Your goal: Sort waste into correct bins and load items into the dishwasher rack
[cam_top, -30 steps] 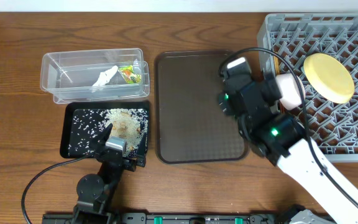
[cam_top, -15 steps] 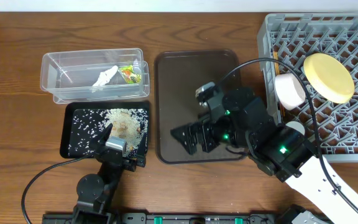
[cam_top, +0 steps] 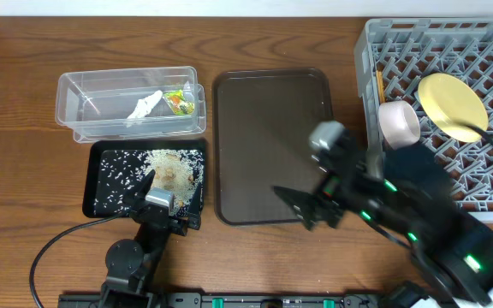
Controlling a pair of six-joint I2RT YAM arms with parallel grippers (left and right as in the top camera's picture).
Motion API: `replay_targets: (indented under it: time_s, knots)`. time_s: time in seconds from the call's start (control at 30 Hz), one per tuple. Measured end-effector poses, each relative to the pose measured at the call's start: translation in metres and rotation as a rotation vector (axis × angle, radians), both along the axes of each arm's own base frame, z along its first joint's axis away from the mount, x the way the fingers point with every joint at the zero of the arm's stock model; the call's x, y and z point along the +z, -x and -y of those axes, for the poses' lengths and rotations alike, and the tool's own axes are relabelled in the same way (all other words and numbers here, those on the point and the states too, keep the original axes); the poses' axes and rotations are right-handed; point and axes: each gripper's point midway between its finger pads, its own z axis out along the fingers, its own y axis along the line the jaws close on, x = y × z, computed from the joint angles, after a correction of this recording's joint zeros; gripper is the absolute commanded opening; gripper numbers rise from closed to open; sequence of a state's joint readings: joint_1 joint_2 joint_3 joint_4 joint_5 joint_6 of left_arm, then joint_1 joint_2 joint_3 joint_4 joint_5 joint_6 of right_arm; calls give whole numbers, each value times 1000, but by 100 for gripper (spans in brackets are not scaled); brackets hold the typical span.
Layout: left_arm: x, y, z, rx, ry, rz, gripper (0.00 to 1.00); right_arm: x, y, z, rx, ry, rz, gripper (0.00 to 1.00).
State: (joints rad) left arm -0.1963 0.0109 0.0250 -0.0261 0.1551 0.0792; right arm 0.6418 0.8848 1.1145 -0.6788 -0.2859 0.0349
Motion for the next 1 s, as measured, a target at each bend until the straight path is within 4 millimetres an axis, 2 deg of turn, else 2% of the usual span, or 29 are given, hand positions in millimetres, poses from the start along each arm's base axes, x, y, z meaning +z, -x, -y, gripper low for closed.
replay_targets:
  time_s: [0.13,0.2,0.3,0.43,0.57,0.77,1.0]
  knots:
    - [0,0,0,0,0,0,99,15,3,45,-146,29,112,99]
    - [0,0,0,0,0,0,99,16,3,66,-220,28,150,99]
    - [0,0,0,0,0,0,100,4,4,89,-303,36,169,99]
    - [0,0,0,0,0,0,99,-30,1,117,-413,46,174,99]
    - [0,0,0,0,0,0,99,-63,4,130,-459,22,192,99]
    - [0,0,0,0,0,0,99,-97,9,137,-478,-33,266,99]
    - [0,0,0,0,0,0,99,-132,-8,135,-473,-75,358,99]
